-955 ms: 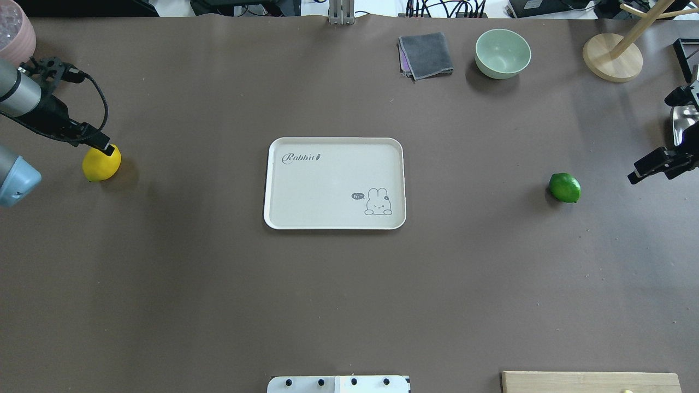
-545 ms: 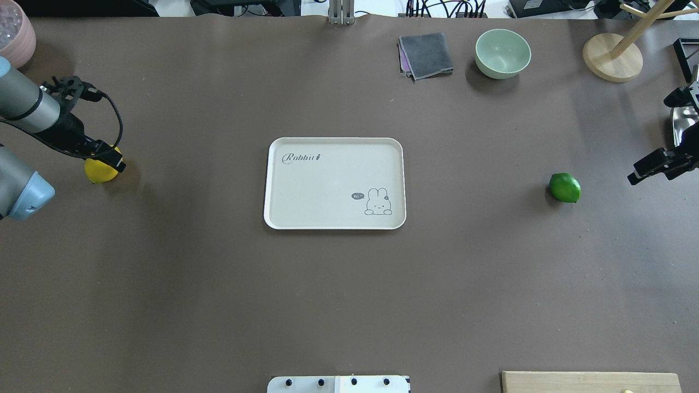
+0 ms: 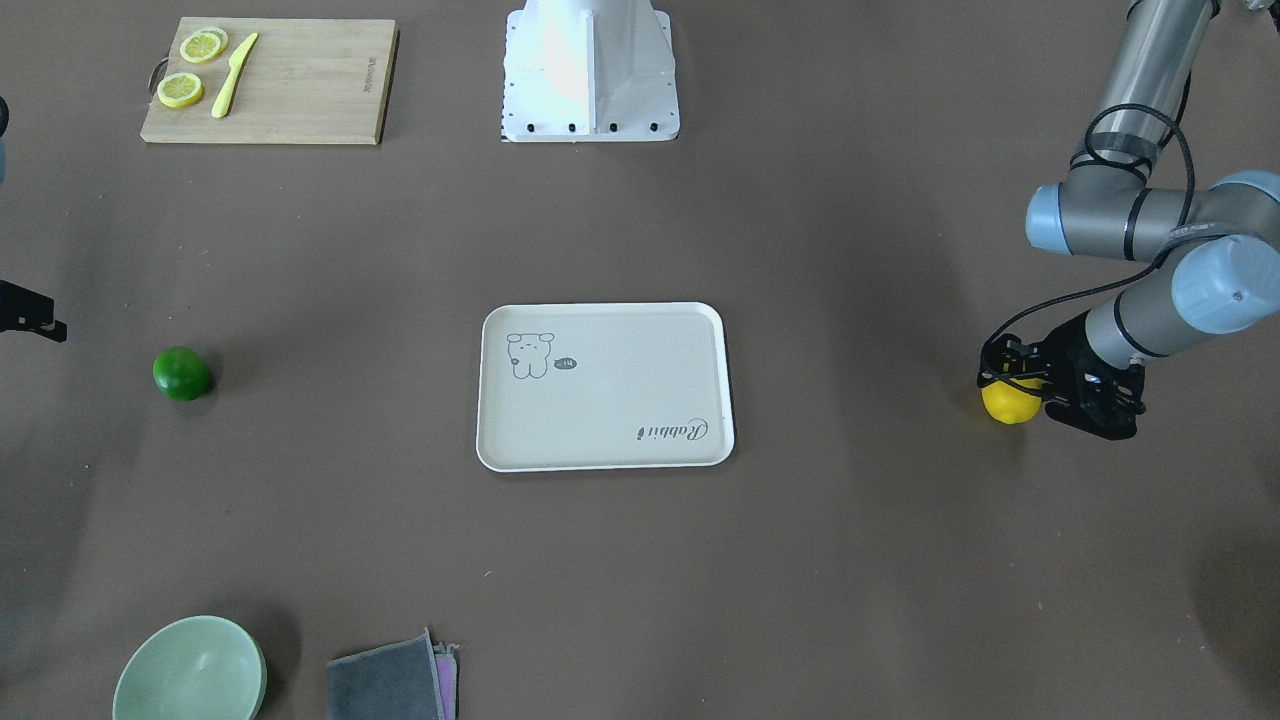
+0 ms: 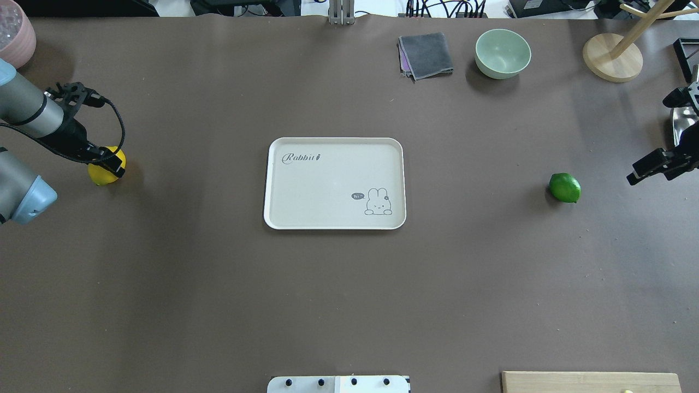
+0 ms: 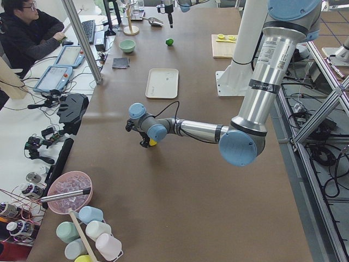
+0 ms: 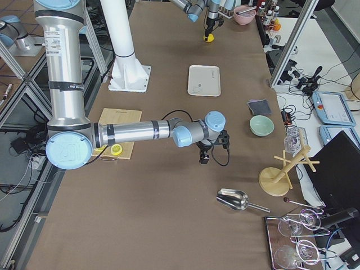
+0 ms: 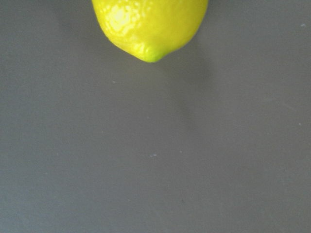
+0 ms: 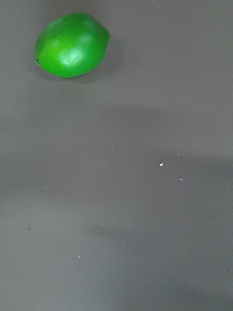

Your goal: Place all lemons on tray

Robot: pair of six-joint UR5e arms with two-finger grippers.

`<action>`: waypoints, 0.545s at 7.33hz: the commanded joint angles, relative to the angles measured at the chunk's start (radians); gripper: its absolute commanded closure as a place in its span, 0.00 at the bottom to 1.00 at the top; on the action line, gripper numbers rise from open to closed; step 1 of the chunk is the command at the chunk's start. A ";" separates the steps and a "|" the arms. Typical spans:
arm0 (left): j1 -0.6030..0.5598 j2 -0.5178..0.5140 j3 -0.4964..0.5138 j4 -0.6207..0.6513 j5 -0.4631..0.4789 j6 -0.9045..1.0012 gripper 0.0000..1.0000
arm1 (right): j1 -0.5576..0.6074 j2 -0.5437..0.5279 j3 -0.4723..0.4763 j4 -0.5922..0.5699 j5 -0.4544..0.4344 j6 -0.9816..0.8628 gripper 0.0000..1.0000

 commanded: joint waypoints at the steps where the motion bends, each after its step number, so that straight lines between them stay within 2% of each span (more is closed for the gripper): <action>1: -0.003 -0.012 -0.004 0.002 -0.039 -0.112 1.00 | -0.003 0.000 0.001 0.000 0.001 0.006 0.00; 4: 0.035 -0.153 -0.032 -0.010 -0.070 -0.482 1.00 | -0.005 0.000 0.009 0.000 0.002 0.018 0.00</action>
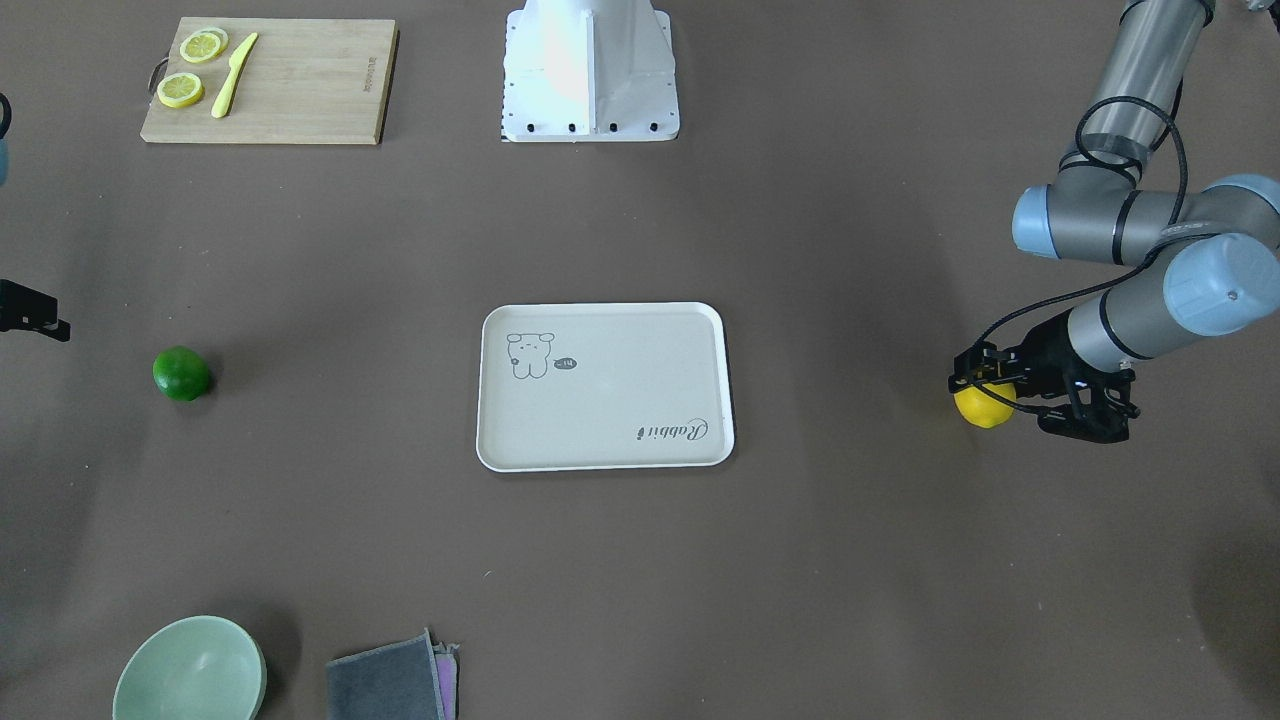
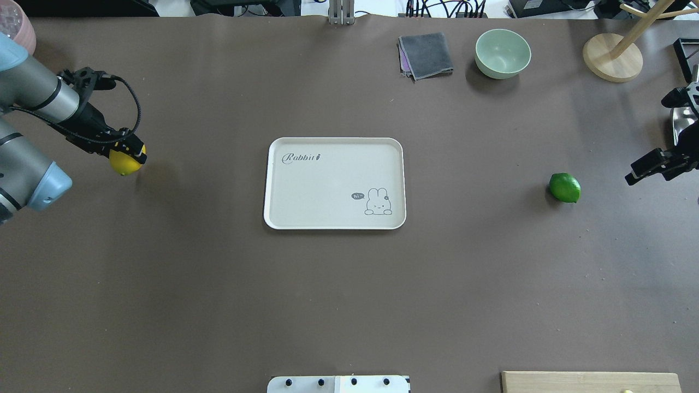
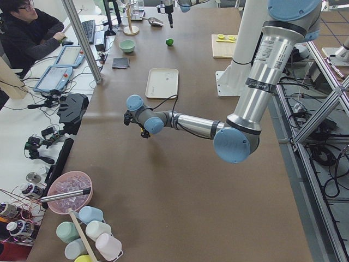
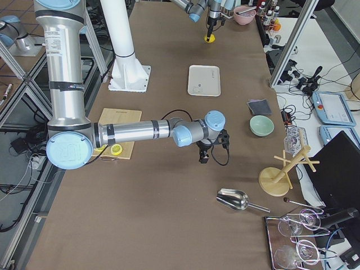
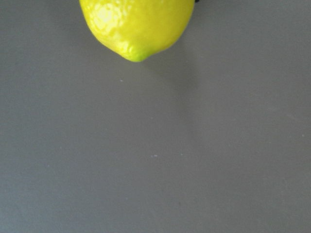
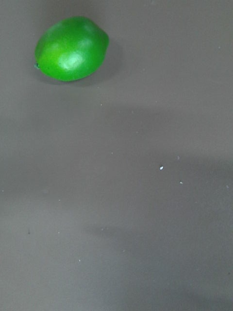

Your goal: Place all lemons on tray

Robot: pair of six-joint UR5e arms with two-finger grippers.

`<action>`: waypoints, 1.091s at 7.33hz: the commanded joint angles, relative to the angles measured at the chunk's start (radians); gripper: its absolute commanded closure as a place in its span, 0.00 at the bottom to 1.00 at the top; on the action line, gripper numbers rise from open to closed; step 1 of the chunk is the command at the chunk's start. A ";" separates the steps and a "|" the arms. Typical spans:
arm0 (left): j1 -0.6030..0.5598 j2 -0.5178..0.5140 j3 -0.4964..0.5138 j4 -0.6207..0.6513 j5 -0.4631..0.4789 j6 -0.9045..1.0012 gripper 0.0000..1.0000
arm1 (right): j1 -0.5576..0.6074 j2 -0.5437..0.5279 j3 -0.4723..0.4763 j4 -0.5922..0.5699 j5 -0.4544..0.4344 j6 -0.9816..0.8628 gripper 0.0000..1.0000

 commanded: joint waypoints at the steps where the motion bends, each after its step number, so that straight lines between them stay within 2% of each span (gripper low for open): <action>1: 0.095 -0.120 -0.008 -0.004 0.000 -0.275 1.00 | -0.001 0.000 0.004 0.000 0.001 0.009 0.00; 3: 0.167 -0.204 -0.007 -0.003 0.031 -0.425 1.00 | -0.002 0.002 0.006 0.000 0.001 0.009 0.00; 4: 0.201 -0.249 -0.004 -0.003 0.083 -0.494 1.00 | -0.002 0.002 0.007 0.002 0.001 0.009 0.00; 6: 0.251 -0.294 -0.005 -0.001 0.123 -0.537 1.00 | -0.002 0.002 0.006 0.002 0.001 0.009 0.00; 7: 0.274 -0.309 -0.004 -0.001 0.156 -0.562 0.90 | -0.002 0.002 0.006 0.000 0.003 0.009 0.00; 8: 0.279 -0.314 -0.002 0.000 0.160 -0.563 0.14 | -0.002 0.002 0.006 0.002 0.003 0.009 0.00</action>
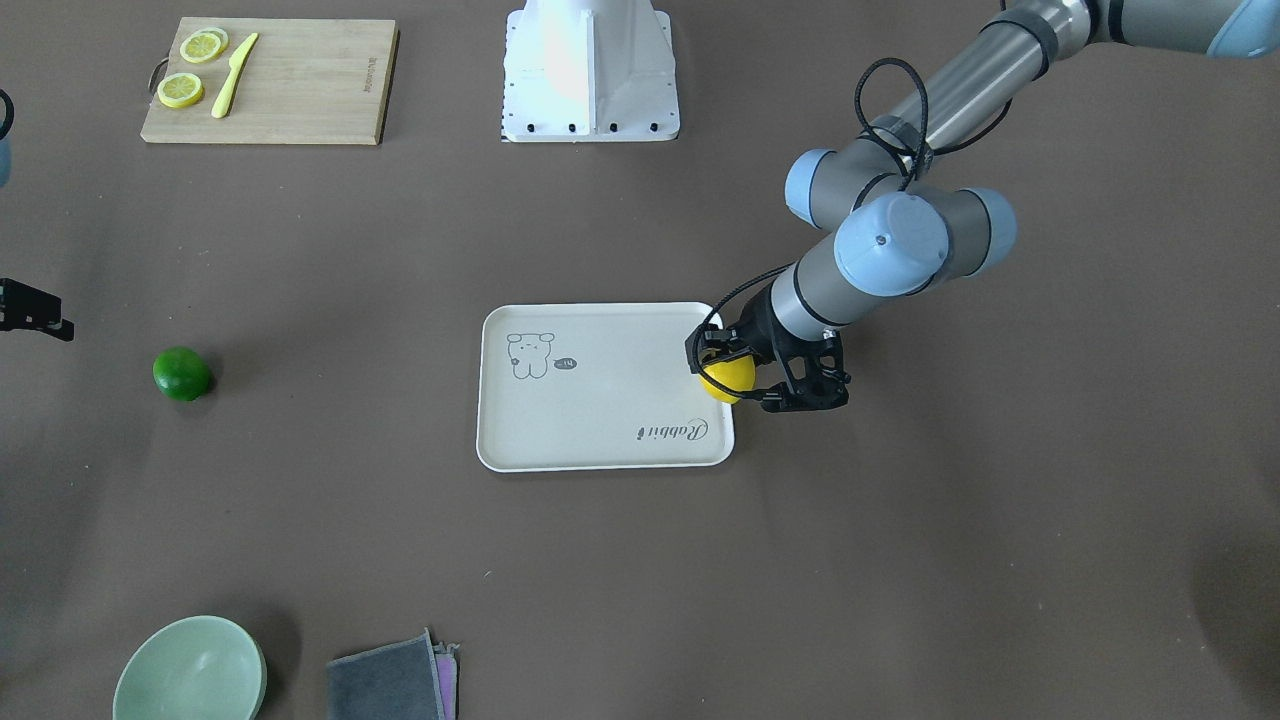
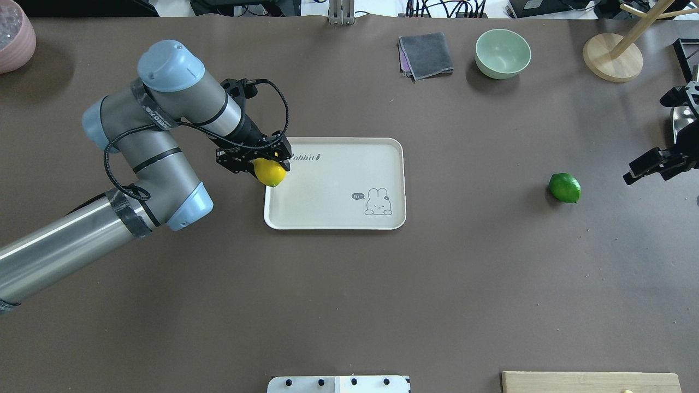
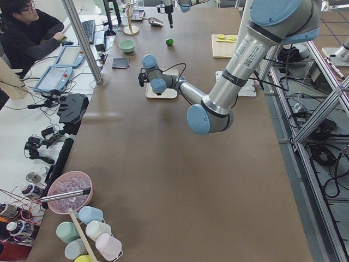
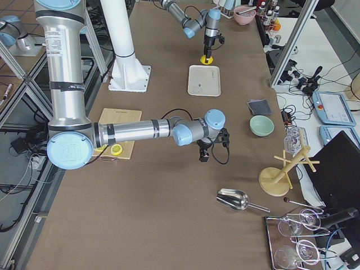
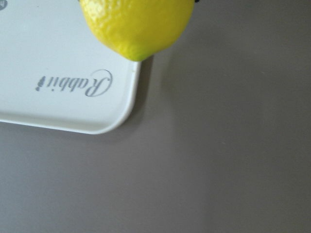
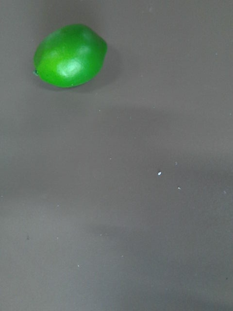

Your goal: Place all lemons on tray

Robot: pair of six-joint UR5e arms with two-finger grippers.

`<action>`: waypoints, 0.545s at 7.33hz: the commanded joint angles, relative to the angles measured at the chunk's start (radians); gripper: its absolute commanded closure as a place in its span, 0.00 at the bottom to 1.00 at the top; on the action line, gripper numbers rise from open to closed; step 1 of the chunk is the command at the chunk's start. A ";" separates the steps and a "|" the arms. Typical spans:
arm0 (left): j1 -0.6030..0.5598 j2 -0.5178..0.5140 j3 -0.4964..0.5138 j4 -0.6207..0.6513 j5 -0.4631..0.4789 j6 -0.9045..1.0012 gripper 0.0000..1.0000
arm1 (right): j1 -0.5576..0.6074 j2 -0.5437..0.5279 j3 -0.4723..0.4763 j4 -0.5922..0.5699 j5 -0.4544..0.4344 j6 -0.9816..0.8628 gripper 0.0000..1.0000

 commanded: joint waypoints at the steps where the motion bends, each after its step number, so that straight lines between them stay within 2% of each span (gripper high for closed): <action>1: 0.015 -0.010 0.000 0.001 0.020 -0.036 0.02 | 0.000 0.000 0.001 0.001 0.004 0.002 0.00; 3: -0.004 -0.010 -0.005 -0.002 0.024 -0.047 0.02 | -0.003 0.000 0.008 0.001 0.005 0.002 0.00; 4: -0.055 -0.003 -0.002 0.001 0.017 -0.037 0.02 | -0.008 0.000 0.008 0.001 0.005 0.003 0.00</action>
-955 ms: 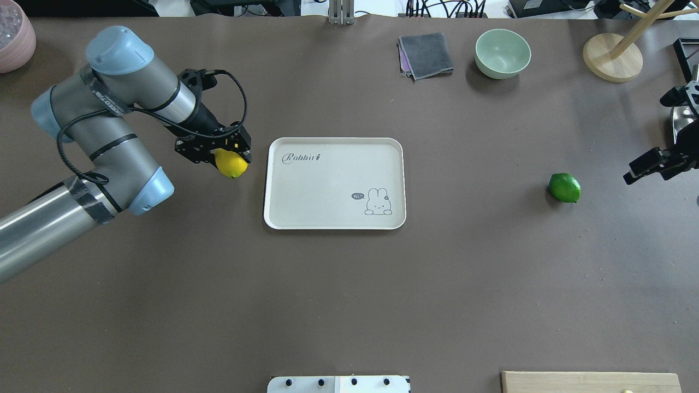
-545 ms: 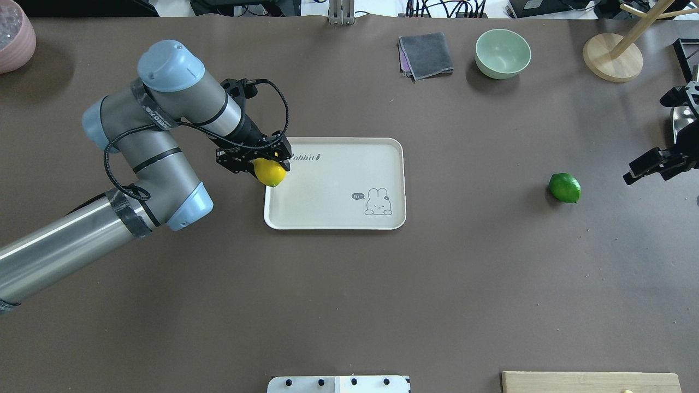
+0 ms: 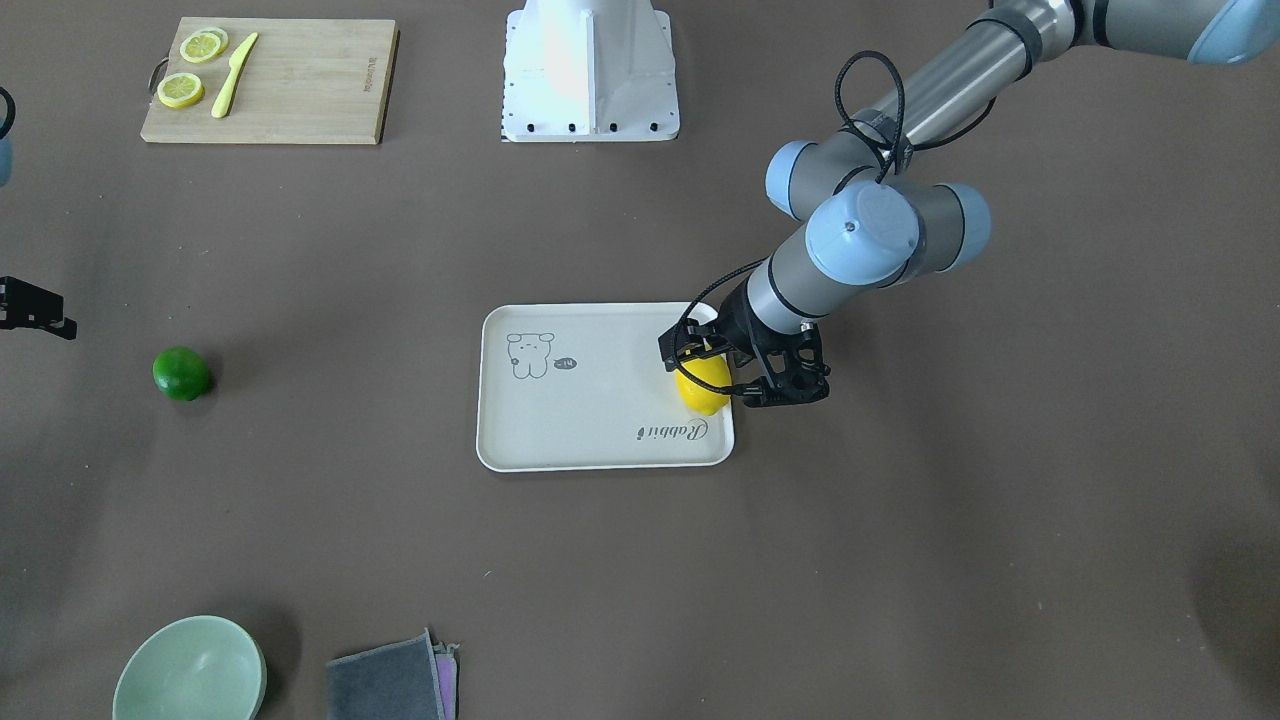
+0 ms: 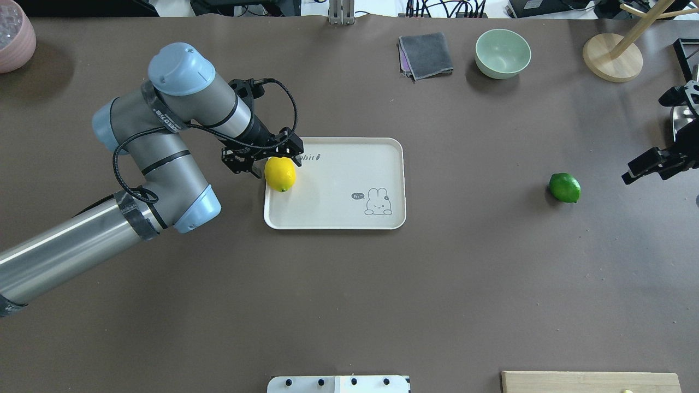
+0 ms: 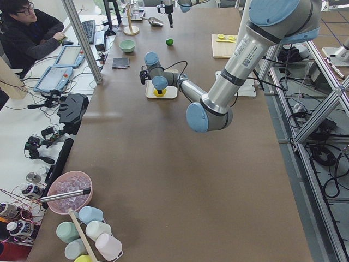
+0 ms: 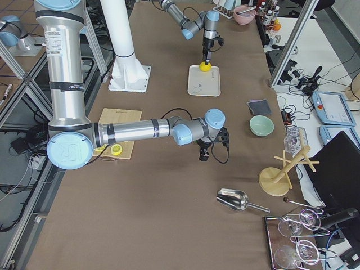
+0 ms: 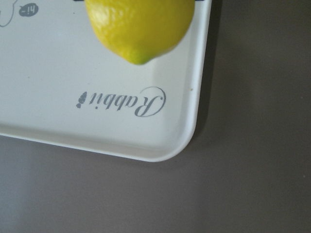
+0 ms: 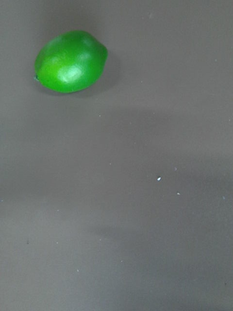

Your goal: Place all lemons on tray

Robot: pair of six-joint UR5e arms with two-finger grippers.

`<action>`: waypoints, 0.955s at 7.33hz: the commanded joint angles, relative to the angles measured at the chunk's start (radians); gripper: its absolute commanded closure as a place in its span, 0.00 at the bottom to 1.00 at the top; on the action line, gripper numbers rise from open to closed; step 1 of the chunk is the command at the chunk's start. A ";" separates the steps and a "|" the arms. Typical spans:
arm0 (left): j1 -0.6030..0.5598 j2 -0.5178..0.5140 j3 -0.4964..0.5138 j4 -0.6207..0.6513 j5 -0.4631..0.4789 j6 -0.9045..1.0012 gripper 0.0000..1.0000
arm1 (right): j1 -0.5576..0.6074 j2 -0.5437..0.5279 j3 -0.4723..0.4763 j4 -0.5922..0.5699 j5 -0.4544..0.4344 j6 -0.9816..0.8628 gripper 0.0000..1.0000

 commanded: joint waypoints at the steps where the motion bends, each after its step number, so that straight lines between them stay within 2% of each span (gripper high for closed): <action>1: -0.105 0.027 0.002 0.004 -0.037 0.024 0.02 | -0.012 0.008 0.004 0.000 0.002 0.027 0.00; 2: -0.175 0.062 0.005 0.010 -0.103 0.108 0.02 | -0.038 0.027 0.013 0.000 -0.004 0.097 0.00; 3: -0.235 0.119 0.009 0.013 -0.128 0.242 0.02 | -0.067 0.035 0.035 0.000 -0.013 0.156 0.00; 5: -0.335 0.225 0.016 0.015 -0.127 0.514 0.02 | -0.113 0.037 0.078 0.000 -0.070 0.236 0.00; 6: -0.360 0.283 0.039 0.015 -0.122 0.672 0.02 | -0.147 0.035 0.090 -0.001 -0.117 0.248 0.00; 7: -0.365 0.299 0.098 0.018 -0.116 0.824 0.02 | -0.165 0.034 0.090 -0.001 -0.145 0.248 0.00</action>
